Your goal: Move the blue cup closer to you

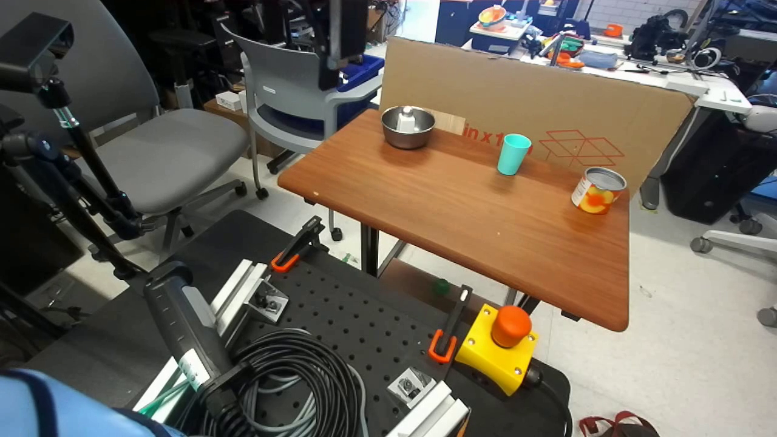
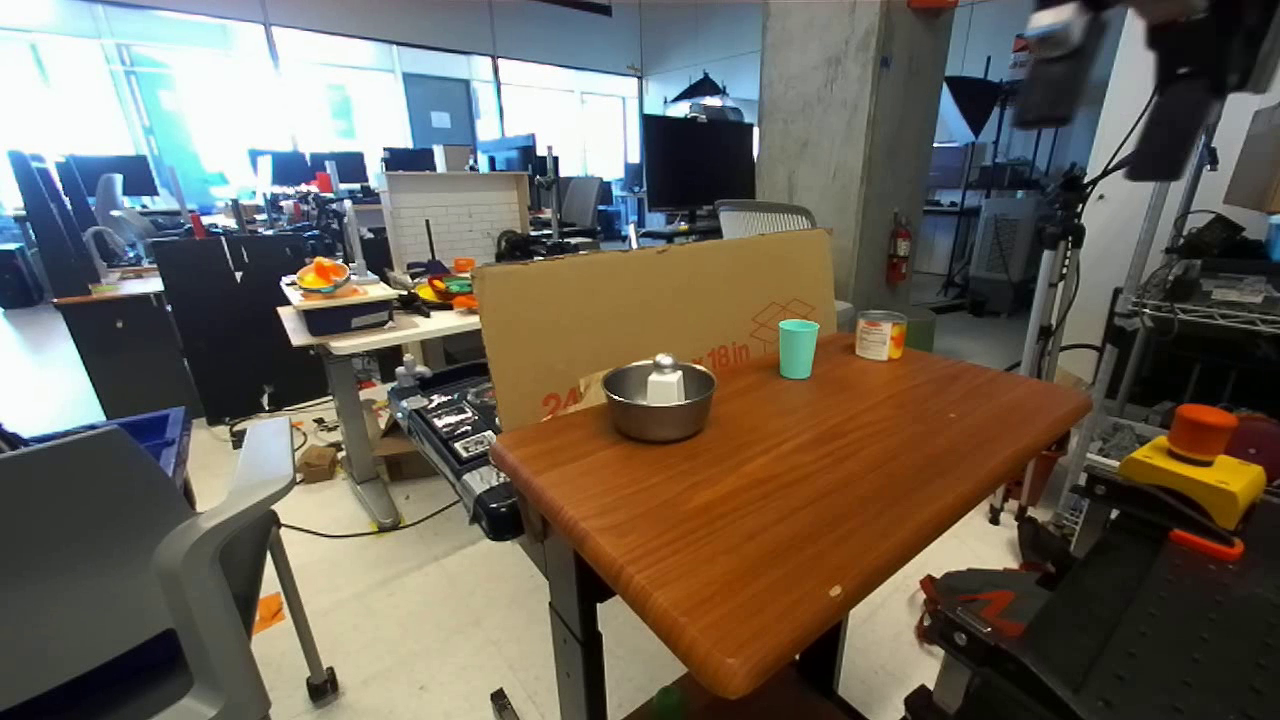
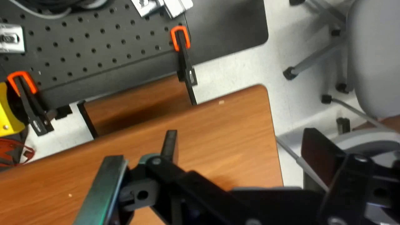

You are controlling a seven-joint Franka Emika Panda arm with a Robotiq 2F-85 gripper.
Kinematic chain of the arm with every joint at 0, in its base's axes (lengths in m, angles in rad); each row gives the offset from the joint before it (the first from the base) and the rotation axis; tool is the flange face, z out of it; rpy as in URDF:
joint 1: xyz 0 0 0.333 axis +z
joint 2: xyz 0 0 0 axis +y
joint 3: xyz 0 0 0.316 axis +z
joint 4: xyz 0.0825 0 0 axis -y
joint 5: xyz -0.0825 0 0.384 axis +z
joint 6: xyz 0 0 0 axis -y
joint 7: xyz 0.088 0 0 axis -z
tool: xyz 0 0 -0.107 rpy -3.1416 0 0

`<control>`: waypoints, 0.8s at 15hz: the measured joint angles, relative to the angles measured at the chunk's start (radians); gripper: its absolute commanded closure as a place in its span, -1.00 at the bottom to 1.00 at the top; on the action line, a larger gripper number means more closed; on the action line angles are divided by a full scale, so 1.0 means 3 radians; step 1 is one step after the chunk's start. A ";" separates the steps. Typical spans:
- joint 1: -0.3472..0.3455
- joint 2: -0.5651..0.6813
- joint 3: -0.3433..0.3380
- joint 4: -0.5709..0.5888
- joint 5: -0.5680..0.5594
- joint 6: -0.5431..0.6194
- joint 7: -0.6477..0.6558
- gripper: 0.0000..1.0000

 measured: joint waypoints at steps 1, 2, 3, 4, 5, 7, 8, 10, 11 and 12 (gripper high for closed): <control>-0.0048 0.0181 -0.0002 0.0071 -0.0007 0.0250 -0.0001 -1.00; -0.0091 0.0375 -0.0008 0.0155 -0.0011 0.0486 -0.0001 -1.00; -0.0130 0.0584 -0.0019 0.0257 -0.0018 0.0698 -0.0001 -1.00; -0.0163 0.0794 -0.0029 0.0373 -0.0040 0.0861 0.0000 -1.00; -0.0192 0.1003 -0.0044 0.0505 -0.0067 0.0977 0.0006 -1.00; -0.0252 0.1432 -0.0077 0.0824 -0.0174 0.1111 0.0050 -1.00; -0.0284 0.1639 -0.0095 0.0993 -0.0283 0.1151 0.0102 -1.00; -0.0336 0.2020 -0.0143 0.1329 -0.0562 0.1170 0.0242 -1.00; -0.0344 0.2188 -0.0182 0.1490 -0.0699 0.1169 0.0311 -1.00; -0.0344 0.2340 -0.0226 0.1642 -0.0833 0.1165 0.0374 -1.00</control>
